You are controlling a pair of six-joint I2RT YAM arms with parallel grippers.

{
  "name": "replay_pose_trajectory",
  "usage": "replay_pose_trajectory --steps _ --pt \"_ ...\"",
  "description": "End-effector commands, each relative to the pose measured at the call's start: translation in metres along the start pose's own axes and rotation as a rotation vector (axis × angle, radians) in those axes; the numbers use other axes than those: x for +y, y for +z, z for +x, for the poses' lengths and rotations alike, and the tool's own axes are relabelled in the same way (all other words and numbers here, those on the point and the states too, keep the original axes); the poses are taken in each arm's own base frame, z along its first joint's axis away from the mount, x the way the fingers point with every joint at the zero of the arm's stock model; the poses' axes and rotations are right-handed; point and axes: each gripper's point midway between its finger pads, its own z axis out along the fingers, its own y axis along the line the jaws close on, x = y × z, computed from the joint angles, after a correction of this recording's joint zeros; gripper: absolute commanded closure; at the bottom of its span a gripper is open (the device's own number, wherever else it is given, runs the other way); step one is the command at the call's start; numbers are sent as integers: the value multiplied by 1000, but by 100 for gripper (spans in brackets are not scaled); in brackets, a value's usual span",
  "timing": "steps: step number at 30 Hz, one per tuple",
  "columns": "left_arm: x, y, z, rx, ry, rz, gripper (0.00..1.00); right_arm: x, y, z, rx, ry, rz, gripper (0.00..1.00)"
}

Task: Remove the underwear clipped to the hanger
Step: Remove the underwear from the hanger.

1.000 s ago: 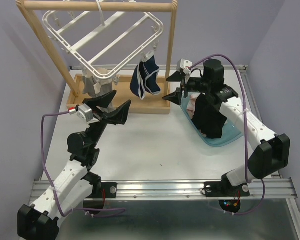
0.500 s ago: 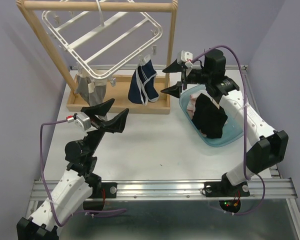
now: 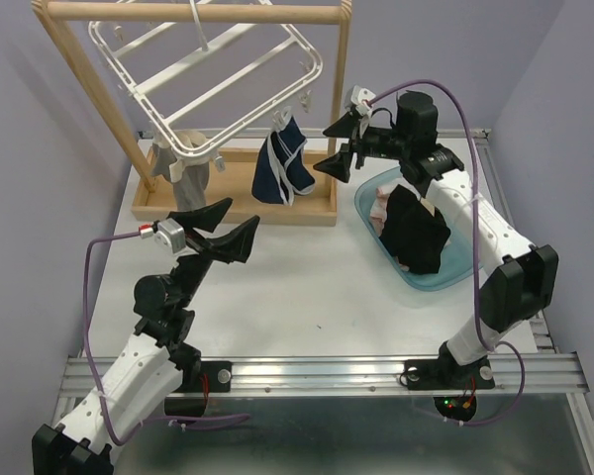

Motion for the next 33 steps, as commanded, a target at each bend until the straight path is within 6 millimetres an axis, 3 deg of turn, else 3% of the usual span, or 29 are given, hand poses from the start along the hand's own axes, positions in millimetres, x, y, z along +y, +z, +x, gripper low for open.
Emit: replay_pose_trajectory --steps 1,9,13,21,29,33 --pt "-6 -3 -18 -67 -5 12 12 -16 7 13 8 31 49 6" --pt "-6 -5 -12 -54 -24 6 12 -6 21 29 11 85 8 8" --pt "-8 -7 -14 -62 -31 11 12 8 25 45 29 150 -32 10" --pt "-5 -5 -18 -73 -40 -18 12 35 21 58 49 170 -69 12" --pt "0 23 -26 -89 -26 -77 12 72 24 83 94 192 -114 13" --pt "-1 40 -28 -105 -23 -113 12 71 24 94 102 208 -78 13"
